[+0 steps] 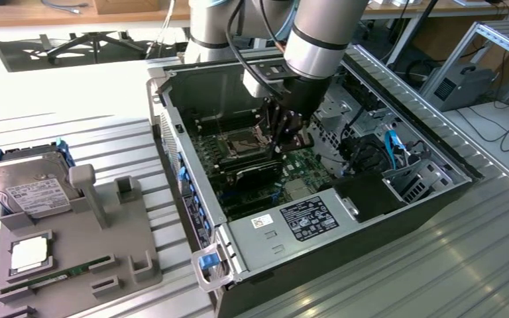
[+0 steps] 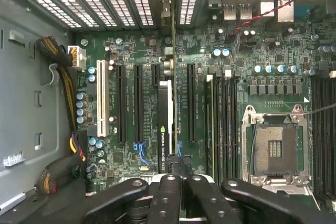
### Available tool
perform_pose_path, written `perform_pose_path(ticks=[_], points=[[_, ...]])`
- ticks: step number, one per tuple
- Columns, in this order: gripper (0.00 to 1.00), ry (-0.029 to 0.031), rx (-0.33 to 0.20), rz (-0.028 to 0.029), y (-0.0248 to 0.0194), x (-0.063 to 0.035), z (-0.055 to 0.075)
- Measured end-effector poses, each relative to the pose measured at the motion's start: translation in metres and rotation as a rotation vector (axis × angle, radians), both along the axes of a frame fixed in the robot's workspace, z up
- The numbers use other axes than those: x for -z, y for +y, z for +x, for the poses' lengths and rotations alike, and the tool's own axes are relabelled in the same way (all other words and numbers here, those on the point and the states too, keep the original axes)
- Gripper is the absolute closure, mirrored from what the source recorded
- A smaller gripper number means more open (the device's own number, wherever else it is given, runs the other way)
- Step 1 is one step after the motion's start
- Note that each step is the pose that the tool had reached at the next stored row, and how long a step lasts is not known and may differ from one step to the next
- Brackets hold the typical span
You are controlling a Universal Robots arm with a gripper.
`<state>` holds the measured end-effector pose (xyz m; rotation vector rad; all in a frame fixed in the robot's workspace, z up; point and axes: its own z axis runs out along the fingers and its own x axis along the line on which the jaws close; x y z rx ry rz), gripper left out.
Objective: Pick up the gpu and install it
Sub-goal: 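Press down on the gpu until it lock into place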
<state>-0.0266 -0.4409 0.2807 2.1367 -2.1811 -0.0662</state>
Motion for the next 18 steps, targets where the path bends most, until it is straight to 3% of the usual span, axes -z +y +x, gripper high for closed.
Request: perform_pose_path(ticks=[11,18], points=[[0.89,0.0000,0.000,0.0000,0.0001,0.0000,-0.001],[0.89,-0.0012,0.000,0.0000,0.0000,0.0000,-0.018]])
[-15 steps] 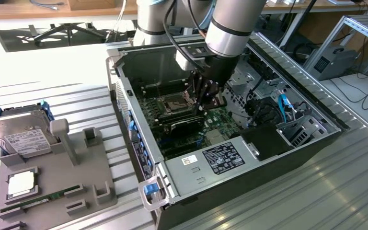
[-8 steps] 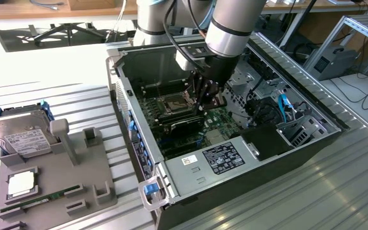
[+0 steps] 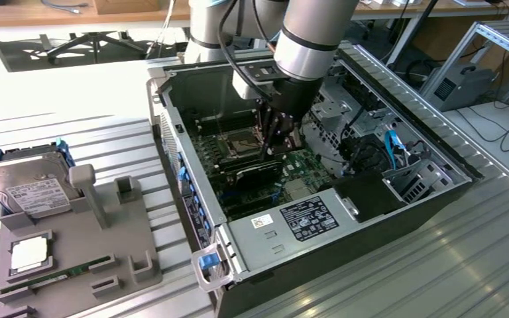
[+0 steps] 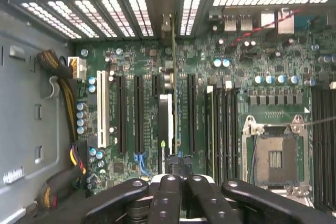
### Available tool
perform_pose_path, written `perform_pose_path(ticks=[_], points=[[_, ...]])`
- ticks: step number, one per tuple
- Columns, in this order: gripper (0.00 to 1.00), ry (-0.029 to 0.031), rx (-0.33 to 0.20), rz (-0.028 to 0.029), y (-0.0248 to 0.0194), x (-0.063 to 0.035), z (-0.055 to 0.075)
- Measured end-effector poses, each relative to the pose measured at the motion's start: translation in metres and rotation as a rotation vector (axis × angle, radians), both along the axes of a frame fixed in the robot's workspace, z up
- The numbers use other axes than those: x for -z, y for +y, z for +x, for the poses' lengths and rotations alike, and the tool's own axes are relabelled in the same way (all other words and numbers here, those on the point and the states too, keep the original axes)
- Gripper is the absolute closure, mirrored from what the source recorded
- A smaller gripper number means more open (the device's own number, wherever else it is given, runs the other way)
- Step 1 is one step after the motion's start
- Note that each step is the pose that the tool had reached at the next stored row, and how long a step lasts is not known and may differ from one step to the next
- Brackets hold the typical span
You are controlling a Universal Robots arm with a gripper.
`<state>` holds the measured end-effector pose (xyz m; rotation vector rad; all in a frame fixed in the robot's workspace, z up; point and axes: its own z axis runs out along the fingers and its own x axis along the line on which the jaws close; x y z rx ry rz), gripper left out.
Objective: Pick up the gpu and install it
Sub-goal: 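Press down on the gpu until it lock into place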
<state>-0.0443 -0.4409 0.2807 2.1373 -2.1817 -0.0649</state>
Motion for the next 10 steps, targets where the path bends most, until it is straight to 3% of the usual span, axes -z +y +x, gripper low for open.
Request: perform_pose_path(ticks=[4,10], points=[[0.89,-0.0007,0.000,0.0000,0.0000,0.0000,-0.0093],[0.89,-0.0007,0.000,0.0000,0.0000,0.0000,-0.0105]])
